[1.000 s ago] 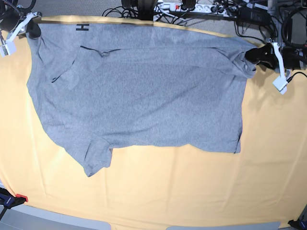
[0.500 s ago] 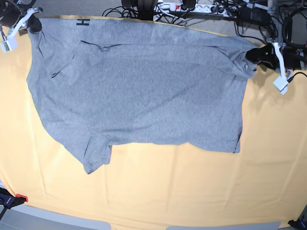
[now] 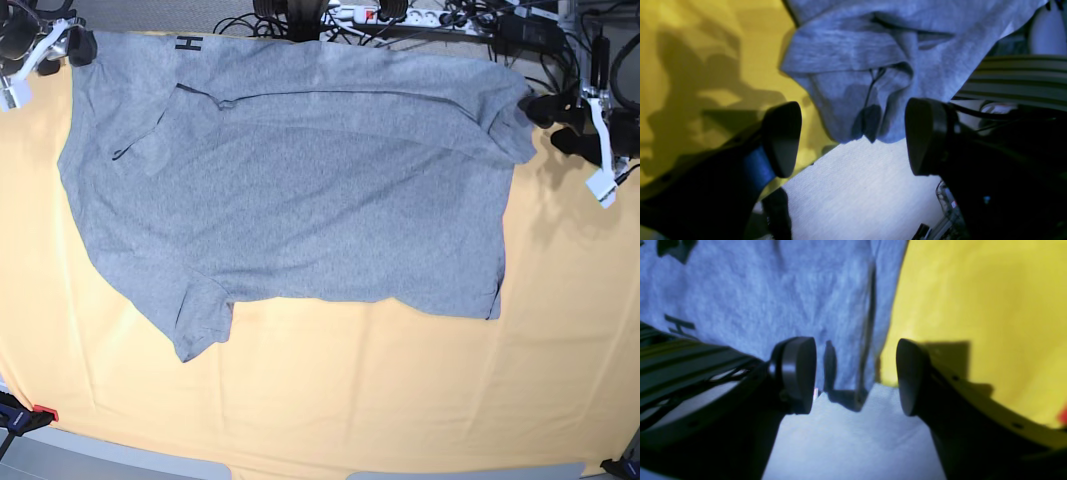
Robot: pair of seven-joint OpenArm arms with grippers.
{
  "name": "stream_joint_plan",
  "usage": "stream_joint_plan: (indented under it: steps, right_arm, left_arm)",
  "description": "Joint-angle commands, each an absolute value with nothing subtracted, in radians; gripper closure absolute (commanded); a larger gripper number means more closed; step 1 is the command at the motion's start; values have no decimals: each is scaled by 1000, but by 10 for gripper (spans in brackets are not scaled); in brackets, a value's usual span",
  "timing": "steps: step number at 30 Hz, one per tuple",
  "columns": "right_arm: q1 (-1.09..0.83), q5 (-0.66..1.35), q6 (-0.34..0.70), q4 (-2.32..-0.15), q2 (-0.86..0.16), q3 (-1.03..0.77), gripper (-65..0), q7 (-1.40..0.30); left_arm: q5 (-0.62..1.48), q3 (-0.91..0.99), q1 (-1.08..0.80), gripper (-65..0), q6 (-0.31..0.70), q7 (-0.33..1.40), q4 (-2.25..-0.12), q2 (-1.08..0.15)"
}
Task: Layout the t-shirt on the table in an organized manner, then fold the t-shirt properly
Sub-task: 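Release the shoulder edge and move the left gripper to the shirt's side edge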
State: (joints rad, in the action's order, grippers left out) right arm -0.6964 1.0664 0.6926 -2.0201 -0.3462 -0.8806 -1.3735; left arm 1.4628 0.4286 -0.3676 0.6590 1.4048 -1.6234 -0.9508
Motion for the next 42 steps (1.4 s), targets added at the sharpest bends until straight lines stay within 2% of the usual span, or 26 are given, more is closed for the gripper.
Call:
stream_joint_plan:
  steps: [1, 7, 9, 12, 17, 22, 30, 35, 42]
  right_arm:
    - [-701, 1077, 698, -2058, -363, -912, -392, -1351]
    - [-701, 1078, 698, -2194, -363, -1067, -392, -1298]
    - [-701, 1097, 698, -2213, -363, -1101, -392, -1294]
    - [-701, 1143, 698, -2213, -363, -1116, -392, -1295]
    - [-701, 1174, 698, -2213, -363, -1115, -392, -1295]
    - [-701, 1176, 698, -2213, -363, -1115, -392, -1292]
    - [-701, 1176, 698, -2213, -363, -1115, -392, -1276]
    - [-701, 1176, 698, -2213, -363, -1115, -392, -1275]
    - [-700, 1179, 698, -2213, -363, -1115, -392, -1275]
  left_arm:
    - [1484, 453, -348, -494, 659, 1396, -1636, -978]
    - [1484, 601, -247, -494, 666, 1396, -1636, -947]
    - [1428, 682, -197, -494, 651, 1379, -1635, -904]
    - [1280, 761, -120, -494, 602, 1256, -1617, -816]
    - [1152, 765, -8, -494, 564, 1132, -1476, -673]
    - [1129, 708, 141, -494, 569, 1103, -1221, -617]
    - [1086, 469, 406, -494, 637, 1017, -859, -604]
    - [944, 402, 524, -494, 612, 926, -762, -537]
    - [832, 320, 554, -494, 606, 886, -730, -416]
